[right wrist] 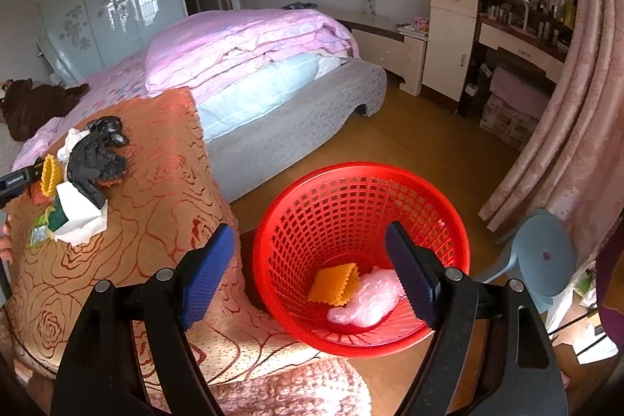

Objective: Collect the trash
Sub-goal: 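Grasp the brown paper with the left tool while the right tool grasps the black plastic bag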

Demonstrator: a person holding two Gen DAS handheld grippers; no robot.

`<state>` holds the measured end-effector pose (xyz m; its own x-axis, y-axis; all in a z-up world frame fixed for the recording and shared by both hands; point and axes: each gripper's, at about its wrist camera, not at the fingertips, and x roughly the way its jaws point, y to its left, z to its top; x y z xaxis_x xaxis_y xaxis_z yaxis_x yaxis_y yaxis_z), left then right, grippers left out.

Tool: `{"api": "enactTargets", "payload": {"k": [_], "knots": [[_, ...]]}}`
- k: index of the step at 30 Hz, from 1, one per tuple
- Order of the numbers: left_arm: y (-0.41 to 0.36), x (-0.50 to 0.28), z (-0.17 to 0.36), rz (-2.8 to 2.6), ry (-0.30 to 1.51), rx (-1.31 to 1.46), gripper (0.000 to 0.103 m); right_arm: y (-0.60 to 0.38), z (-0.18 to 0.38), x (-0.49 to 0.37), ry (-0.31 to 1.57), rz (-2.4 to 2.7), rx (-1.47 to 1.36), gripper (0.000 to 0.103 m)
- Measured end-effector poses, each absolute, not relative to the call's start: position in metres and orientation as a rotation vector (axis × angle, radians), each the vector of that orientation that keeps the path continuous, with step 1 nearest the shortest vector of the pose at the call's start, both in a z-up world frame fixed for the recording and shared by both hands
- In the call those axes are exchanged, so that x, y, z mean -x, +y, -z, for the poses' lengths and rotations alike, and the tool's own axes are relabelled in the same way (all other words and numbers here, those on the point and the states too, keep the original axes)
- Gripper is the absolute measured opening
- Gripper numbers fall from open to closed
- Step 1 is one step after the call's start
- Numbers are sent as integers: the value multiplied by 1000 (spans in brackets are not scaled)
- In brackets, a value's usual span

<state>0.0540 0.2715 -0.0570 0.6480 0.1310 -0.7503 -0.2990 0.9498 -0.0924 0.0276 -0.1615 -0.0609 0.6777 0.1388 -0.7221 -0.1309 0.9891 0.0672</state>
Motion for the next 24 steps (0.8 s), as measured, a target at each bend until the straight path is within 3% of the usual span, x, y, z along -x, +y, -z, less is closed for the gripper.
{"api": "enactTargets", "payload": {"k": [2,3,7,24], "knots": [[269,-54,58,-235,824,216,65,-157,61,-27,812,-168,-7,77],[267,-53,60,-227,829,208,52,-155,60,-26,812,-175,-5,77],[263,-50,64,-227,823,196,42,-143,59,-23,814,-218,6,77],[274,11,37,-312,724,261,38,-51,34,-47,779,-440,44,77]]}}
